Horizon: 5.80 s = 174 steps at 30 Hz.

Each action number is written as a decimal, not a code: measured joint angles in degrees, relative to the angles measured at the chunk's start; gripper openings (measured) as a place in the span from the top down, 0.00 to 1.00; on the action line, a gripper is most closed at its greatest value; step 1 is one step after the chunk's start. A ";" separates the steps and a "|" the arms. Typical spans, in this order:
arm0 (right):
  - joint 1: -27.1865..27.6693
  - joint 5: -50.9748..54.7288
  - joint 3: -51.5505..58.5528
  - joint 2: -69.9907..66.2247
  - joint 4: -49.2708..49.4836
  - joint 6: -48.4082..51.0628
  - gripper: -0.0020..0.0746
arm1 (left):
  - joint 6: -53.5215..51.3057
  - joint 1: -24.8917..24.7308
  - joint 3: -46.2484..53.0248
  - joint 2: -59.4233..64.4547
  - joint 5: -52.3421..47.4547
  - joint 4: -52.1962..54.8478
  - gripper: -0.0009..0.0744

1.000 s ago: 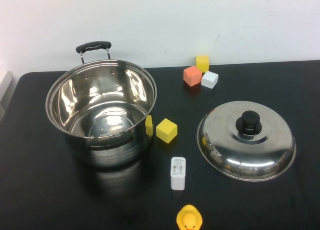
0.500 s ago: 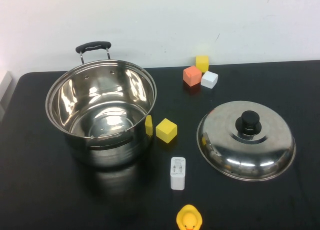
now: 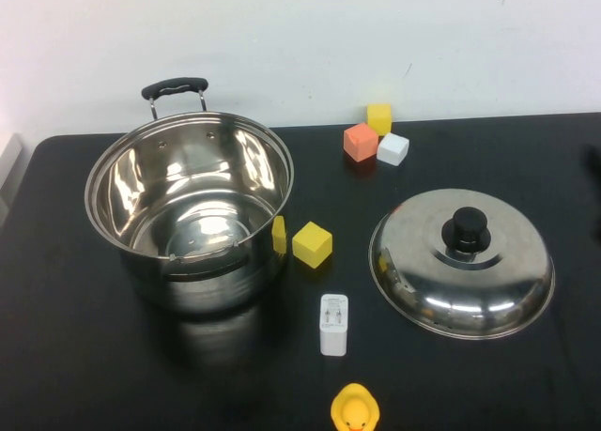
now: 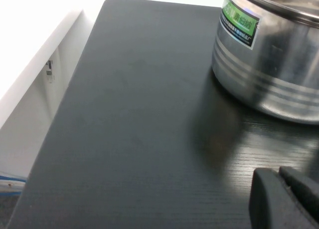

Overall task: Cover the pot
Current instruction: Pick up the pot lid, then place the pot lid on the pot

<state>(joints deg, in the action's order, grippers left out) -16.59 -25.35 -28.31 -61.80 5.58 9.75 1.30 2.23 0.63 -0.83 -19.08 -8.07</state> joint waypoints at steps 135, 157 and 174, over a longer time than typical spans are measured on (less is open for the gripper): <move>-24.74 2.34 -78.85 -68.91 -72.22 -66.50 0.53 | 0.00 0.00 0.00 0.00 0.00 0.00 0.99; -24.74 3.30 -79.25 -68.91 -77.10 -71.62 0.53 | 0.00 0.00 0.00 0.00 0.00 0.00 0.99; -24.74 4.66 -75.04 -66.59 -77.24 -71.72 0.53 | 0.00 0.00 0.00 0.00 0.00 0.00 0.99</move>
<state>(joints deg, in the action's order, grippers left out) -41.33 -20.68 -103.35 -128.39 -71.66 -61.97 1.30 2.23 0.63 -0.83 -19.08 -8.07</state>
